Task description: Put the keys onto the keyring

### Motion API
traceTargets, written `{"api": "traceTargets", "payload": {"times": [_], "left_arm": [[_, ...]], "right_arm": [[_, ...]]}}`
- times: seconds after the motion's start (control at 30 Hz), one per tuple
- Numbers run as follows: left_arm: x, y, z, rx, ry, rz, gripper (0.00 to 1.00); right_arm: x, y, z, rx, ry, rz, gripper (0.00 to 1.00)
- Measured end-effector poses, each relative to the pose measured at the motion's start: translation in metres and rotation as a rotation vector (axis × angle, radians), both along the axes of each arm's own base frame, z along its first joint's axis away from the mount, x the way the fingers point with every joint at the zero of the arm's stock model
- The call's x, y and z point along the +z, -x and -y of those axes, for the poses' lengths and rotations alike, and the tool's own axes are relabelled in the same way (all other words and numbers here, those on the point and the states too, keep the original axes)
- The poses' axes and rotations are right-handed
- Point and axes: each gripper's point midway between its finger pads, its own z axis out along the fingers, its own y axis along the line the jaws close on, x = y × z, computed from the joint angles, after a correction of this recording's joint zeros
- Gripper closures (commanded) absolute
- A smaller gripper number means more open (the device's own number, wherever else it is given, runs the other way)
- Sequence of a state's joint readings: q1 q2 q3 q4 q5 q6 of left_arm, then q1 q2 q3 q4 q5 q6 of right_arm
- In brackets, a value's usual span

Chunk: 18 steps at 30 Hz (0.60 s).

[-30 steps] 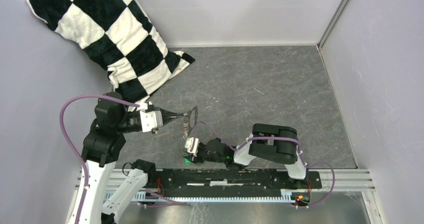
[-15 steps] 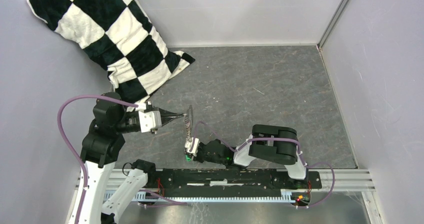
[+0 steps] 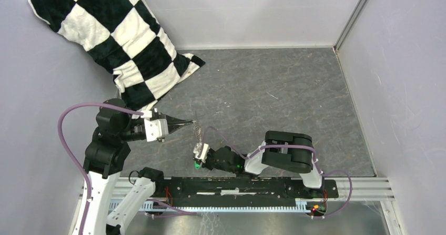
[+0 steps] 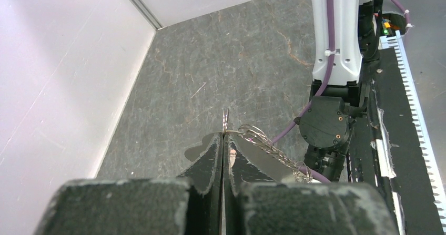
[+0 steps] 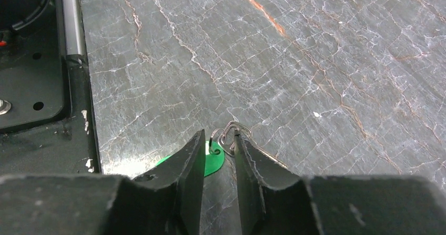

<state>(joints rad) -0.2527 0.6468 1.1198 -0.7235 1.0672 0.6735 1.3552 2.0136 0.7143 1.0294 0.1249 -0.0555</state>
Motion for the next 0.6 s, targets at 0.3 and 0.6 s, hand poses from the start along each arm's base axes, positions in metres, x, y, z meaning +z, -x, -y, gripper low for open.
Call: {"api": "traceTargets", "payload": {"times": [0.3,0.6], "left_arm": [[0.0030,0.0028,0.0003,-0.009,0.004,0.006,0.98],[0.0085,0.0047,-0.0003,-0.008,0.008,0.021,0.98]], "right_arm": [[-0.0022,-0.0012,-0.0022,-0.011,-0.002,-0.011,0.83],[-0.0018,-0.0004,-0.0027,-0.008,-0.006,-0.015,1.00]]}}
